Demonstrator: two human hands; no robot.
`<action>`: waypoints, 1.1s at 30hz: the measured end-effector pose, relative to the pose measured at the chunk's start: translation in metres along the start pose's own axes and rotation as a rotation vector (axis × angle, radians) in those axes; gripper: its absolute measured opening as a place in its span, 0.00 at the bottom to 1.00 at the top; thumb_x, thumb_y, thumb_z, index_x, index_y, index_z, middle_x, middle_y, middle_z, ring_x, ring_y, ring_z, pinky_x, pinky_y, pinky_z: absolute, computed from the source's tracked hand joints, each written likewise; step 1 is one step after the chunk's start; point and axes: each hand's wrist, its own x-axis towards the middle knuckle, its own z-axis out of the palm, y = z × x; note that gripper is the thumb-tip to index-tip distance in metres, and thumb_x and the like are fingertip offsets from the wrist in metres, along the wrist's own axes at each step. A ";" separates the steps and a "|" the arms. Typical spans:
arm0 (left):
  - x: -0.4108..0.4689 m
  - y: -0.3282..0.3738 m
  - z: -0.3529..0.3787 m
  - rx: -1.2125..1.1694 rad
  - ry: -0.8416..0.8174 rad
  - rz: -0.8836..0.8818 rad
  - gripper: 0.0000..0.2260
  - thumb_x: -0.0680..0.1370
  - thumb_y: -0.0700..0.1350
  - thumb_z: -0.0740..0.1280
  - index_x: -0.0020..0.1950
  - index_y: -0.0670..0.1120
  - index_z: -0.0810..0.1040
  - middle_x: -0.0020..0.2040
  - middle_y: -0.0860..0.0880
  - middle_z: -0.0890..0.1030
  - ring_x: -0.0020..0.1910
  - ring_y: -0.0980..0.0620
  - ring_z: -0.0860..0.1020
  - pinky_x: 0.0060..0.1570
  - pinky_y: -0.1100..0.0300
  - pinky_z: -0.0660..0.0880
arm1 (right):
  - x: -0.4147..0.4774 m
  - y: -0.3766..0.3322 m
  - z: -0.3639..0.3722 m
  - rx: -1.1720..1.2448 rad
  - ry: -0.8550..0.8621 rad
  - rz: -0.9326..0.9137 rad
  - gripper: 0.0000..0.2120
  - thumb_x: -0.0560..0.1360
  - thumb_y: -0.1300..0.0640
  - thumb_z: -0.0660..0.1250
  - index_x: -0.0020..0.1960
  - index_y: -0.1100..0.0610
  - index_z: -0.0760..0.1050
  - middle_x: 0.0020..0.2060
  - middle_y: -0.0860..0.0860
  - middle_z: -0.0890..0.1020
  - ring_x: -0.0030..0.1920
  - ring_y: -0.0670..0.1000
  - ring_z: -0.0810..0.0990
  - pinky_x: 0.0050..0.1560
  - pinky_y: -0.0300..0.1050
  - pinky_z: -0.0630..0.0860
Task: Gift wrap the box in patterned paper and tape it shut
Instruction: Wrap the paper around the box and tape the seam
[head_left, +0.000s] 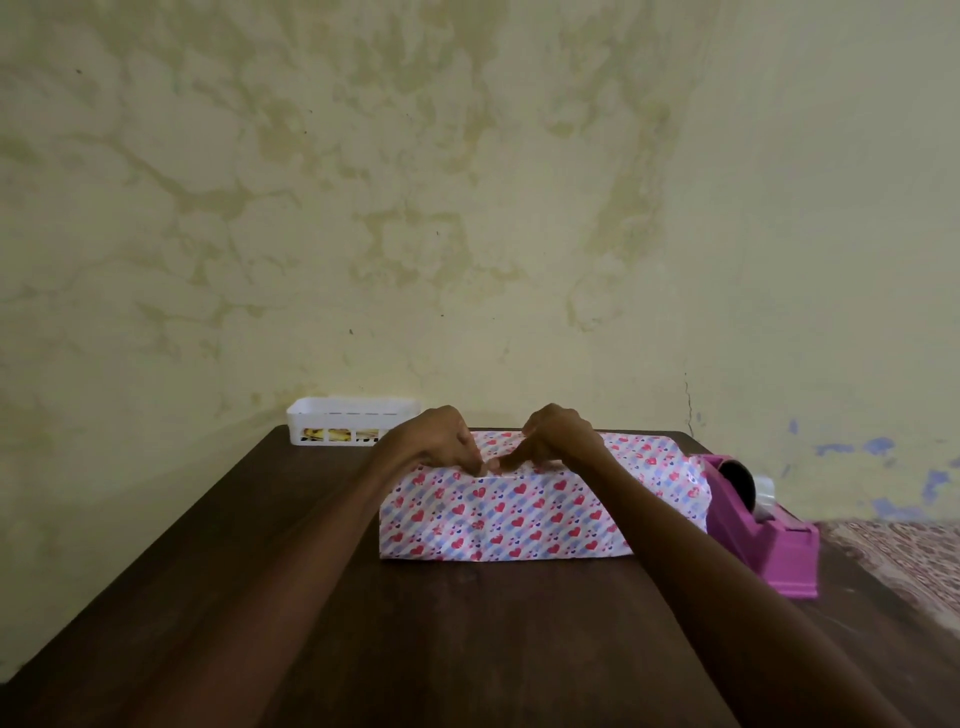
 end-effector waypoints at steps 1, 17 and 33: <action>0.000 0.000 0.001 -0.002 0.004 -0.001 0.13 0.70 0.48 0.75 0.53 0.45 0.85 0.53 0.48 0.83 0.50 0.49 0.80 0.47 0.59 0.74 | 0.001 0.000 0.000 0.005 0.003 0.005 0.40 0.56 0.35 0.80 0.59 0.58 0.77 0.53 0.53 0.82 0.51 0.55 0.79 0.58 0.53 0.77; -0.002 -0.002 -0.004 -0.007 -0.072 -0.050 0.18 0.70 0.54 0.74 0.56 0.47 0.83 0.56 0.48 0.82 0.53 0.48 0.78 0.53 0.56 0.75 | 0.008 -0.003 -0.002 -0.144 -0.161 -0.327 0.41 0.70 0.46 0.76 0.76 0.56 0.62 0.74 0.54 0.67 0.74 0.58 0.64 0.73 0.55 0.61; -0.041 0.021 0.035 0.567 0.600 0.086 0.12 0.77 0.51 0.67 0.58 0.49 0.77 0.59 0.49 0.76 0.58 0.49 0.73 0.59 0.55 0.68 | 0.017 -0.003 -0.002 -0.197 -0.215 -0.399 0.32 0.79 0.43 0.64 0.77 0.55 0.60 0.76 0.53 0.65 0.74 0.55 0.64 0.75 0.53 0.59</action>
